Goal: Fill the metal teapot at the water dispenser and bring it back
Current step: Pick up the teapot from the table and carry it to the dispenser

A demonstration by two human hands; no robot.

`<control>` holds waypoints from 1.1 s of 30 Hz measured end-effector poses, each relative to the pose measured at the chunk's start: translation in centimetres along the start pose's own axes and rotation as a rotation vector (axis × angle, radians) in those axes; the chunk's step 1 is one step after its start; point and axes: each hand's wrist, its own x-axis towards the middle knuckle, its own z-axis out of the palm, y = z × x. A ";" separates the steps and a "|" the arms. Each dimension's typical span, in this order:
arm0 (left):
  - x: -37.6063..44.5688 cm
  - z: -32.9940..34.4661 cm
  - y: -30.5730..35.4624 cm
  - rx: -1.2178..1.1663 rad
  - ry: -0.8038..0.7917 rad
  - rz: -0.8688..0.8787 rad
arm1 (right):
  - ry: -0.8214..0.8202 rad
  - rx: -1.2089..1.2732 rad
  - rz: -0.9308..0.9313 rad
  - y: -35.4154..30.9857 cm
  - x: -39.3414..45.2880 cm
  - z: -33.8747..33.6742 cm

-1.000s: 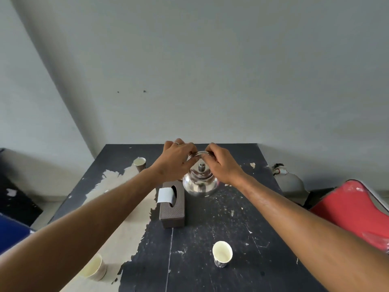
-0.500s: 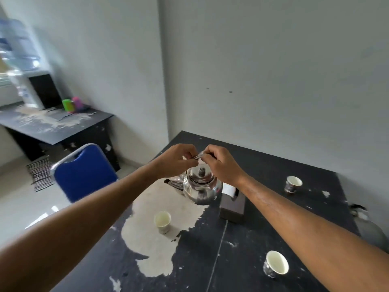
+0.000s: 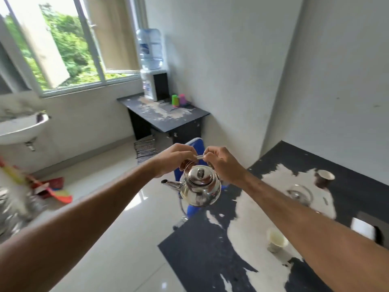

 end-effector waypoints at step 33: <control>8.5 -49.2 -26.2 -0.082 0.562 -0.115 | -0.268 0.102 -0.251 -6.1 52.8 35.1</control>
